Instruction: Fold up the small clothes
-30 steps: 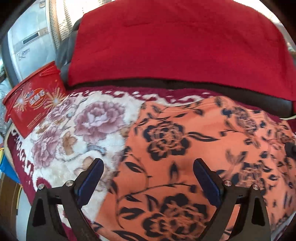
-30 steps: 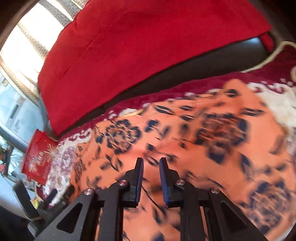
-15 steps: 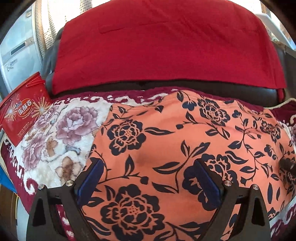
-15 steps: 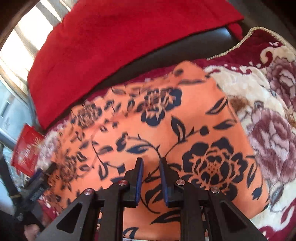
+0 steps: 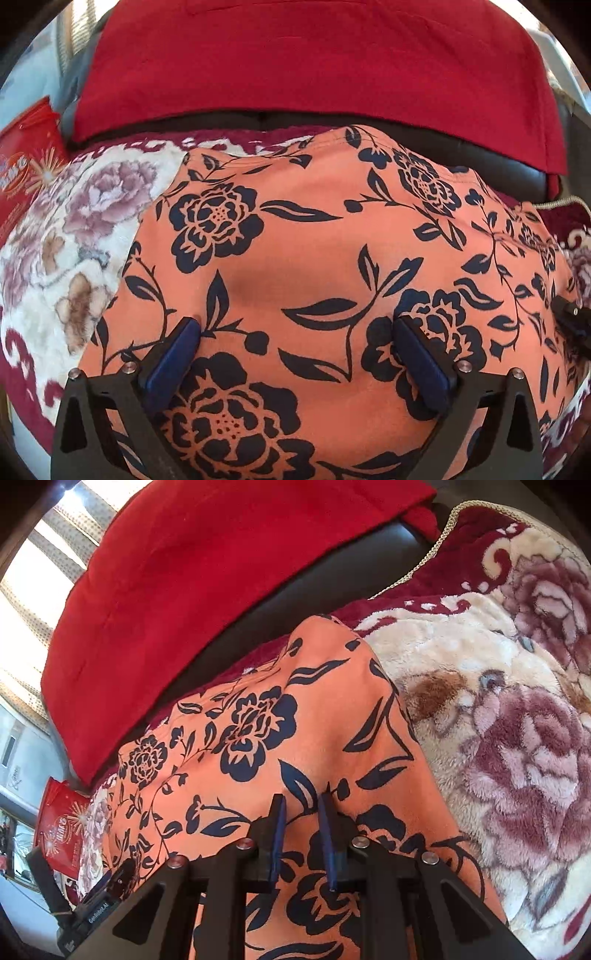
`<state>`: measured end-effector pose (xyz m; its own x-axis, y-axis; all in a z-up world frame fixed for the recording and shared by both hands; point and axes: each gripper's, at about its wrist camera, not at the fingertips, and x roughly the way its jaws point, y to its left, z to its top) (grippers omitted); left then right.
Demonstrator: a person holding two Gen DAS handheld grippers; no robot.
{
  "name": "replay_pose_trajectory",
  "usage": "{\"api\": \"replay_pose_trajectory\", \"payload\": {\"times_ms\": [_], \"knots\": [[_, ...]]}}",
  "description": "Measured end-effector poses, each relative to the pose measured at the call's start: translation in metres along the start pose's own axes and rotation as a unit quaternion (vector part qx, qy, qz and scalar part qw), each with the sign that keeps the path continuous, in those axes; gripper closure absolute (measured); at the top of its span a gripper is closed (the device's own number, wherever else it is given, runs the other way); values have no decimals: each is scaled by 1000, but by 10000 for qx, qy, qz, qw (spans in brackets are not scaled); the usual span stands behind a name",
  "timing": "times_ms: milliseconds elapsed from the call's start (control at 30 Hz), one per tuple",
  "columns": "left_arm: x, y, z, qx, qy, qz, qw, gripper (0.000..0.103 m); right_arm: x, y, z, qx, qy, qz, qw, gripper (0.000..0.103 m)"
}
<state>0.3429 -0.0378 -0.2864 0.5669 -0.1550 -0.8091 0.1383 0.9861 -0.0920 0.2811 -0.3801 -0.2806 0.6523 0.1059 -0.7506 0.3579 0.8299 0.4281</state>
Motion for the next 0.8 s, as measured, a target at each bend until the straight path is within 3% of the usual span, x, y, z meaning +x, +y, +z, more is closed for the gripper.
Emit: {"api": "replay_pose_trajectory", "payload": {"times_ms": [133, 333, 367, 400, 467, 567, 667, 733, 767, 800], "knots": [[-2, 0, -3, 50, 6, -32, 10000, 0, -1, -1, -5, -27, -61, 88, 9999, 81], [-13, 18, 6, -183, 301, -391, 9986, 0, -3, -8, -1, 197, -8, 450, 9988, 82], [-16, 23, 7, -293, 161, -236, 9992, 0, -6, -9, 0, 260, -37, 535, 9982, 81], [-23, 28, 9, -408, -110, 144, 9990, 0, -10, -9, 2, 260, -106, 612, 9977, 81], [-30, 30, 12, -392, -364, 452, 9975, 0, -22, -3, 9, 97, -464, 622, 9969, 81], [-25, 19, 12, -86, -377, 734, 9965, 0, -35, 6, 25, -149, -998, 424, 9940, 81], [-10, 14, 9, 141, -184, 848, 9961, 0, -16, 2, 40, -119, -881, 120, 9960, 81], [-10, 17, 10, 84, -230, 753, 9969, 0, 5, -10, 44, 180, -476, -136, 9986, 81], [-9, 19, 10, 39, -191, 693, 9974, 0, 17, -19, 44, 389, -266, -133, 9988, 81], [-9, 23, 10, -19, -151, 618, 9980, 0, 17, -25, 43, 554, -365, -20, 9978, 81]]}}
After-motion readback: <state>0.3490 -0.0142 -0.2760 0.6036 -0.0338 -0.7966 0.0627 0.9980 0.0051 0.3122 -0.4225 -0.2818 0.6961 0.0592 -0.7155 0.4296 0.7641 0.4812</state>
